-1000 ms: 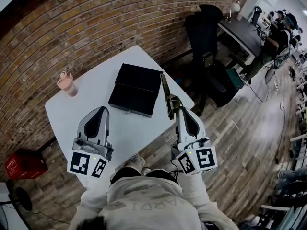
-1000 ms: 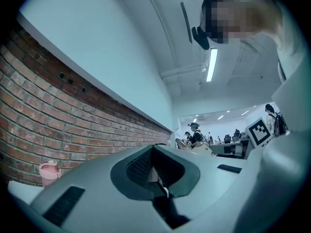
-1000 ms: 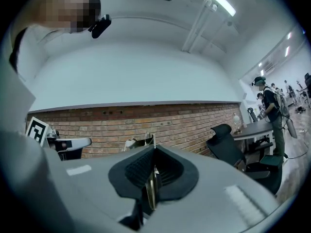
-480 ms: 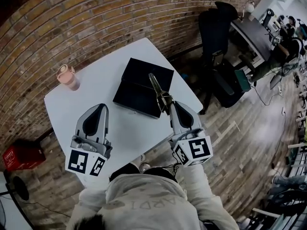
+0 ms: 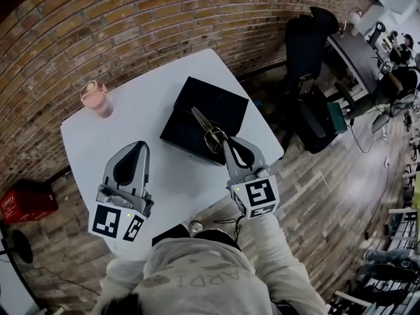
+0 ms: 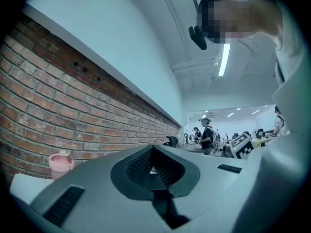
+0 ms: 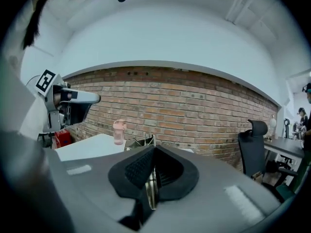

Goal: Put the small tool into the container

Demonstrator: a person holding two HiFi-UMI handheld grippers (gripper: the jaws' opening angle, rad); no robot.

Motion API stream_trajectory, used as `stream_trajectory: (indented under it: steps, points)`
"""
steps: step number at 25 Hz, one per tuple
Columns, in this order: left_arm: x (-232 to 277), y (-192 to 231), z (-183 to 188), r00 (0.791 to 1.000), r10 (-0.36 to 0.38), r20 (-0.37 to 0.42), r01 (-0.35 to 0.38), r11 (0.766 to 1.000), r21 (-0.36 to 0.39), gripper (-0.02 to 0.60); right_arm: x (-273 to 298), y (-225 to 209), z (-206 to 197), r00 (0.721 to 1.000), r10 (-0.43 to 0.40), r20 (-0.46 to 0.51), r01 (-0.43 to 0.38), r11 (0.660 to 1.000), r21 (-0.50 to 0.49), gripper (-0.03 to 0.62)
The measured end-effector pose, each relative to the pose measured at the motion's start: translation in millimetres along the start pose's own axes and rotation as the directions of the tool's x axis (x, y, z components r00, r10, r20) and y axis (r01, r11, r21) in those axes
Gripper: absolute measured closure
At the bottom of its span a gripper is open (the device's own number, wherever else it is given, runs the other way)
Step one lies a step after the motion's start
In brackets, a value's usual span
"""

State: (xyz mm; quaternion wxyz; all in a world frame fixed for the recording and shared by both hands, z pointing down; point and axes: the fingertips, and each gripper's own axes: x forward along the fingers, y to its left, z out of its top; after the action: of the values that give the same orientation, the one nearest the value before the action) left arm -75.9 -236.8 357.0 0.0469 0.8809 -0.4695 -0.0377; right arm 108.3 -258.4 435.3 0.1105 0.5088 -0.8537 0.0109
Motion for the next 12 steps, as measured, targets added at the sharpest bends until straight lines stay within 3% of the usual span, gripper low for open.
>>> stream_trajectory:
  steps: [12]
  points:
    - [-5,25,-14,0.999,0.046,-0.025,-0.047,0.999,-0.014,0.577,54,16,-43,0.987,0.071,-0.144,-0.091,0.986,-0.14,0.583]
